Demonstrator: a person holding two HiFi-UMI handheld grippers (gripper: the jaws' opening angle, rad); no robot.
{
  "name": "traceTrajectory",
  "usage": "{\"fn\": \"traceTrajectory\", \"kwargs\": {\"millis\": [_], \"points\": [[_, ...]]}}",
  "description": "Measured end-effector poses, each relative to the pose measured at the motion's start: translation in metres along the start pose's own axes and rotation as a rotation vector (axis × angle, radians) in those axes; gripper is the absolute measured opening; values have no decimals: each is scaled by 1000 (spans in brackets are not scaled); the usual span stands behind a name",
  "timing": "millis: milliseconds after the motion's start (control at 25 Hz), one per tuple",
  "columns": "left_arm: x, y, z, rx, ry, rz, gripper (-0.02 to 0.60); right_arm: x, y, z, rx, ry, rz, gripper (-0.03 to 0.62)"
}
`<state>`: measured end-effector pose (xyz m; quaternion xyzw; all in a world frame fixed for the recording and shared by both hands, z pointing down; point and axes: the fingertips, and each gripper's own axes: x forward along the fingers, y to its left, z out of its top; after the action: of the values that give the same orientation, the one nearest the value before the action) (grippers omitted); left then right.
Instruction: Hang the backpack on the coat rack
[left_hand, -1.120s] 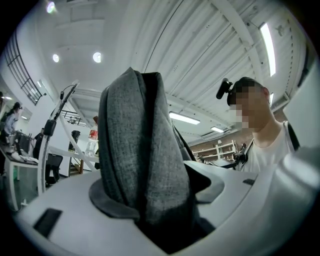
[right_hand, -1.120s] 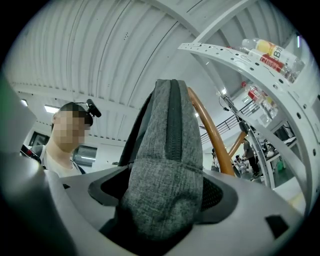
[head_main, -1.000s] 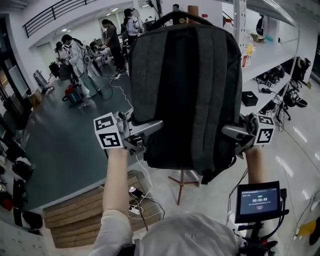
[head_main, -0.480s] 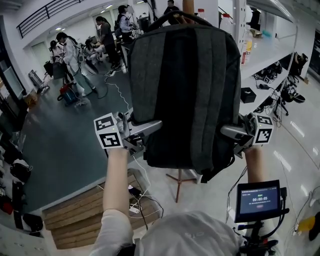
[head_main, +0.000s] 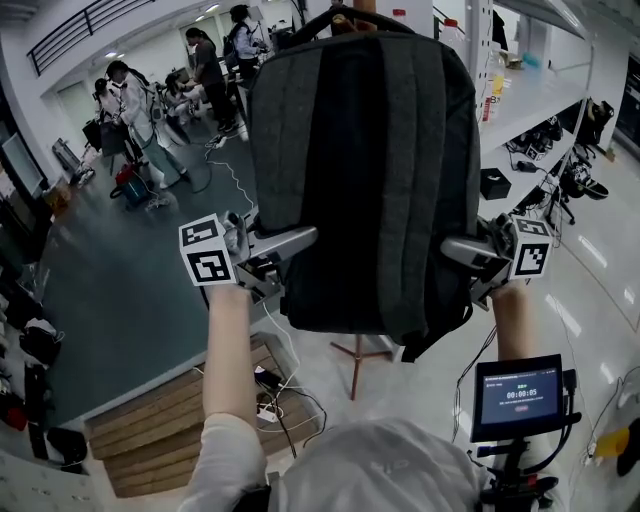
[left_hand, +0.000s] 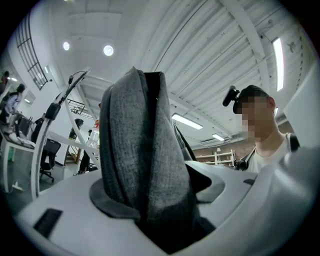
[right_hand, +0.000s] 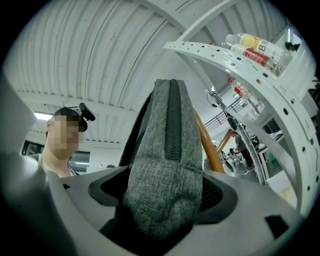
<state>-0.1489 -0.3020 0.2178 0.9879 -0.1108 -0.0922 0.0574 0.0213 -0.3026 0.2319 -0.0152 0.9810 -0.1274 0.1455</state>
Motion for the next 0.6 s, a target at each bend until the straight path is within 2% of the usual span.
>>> {"fn": "traceTrajectory", "kwargs": {"millis": [160, 200, 320, 400, 520, 600], "points": [[-2, 18, -22, -107, 7, 14, 293, -4, -15, -17, 86, 14, -40, 405], [-1, 22, -30, -112, 10, 19, 303, -7, -19, -22, 84, 15, -40, 405], [0, 28, -51, -40, 14, 17, 332, -16, -25, -40, 18, 26, -32, 406], [0, 32, -58, -5, 1, 31, 348, -21, -29, -48, 9, 19, -45, 407], [-1, 42, -54, 7, -24, 87, 354, -23, -38, -46, 26, -6, -83, 407], [-3, 48, -53, 36, -59, 141, 380, -25, -41, -45, 14, -21, -113, 408]]}}
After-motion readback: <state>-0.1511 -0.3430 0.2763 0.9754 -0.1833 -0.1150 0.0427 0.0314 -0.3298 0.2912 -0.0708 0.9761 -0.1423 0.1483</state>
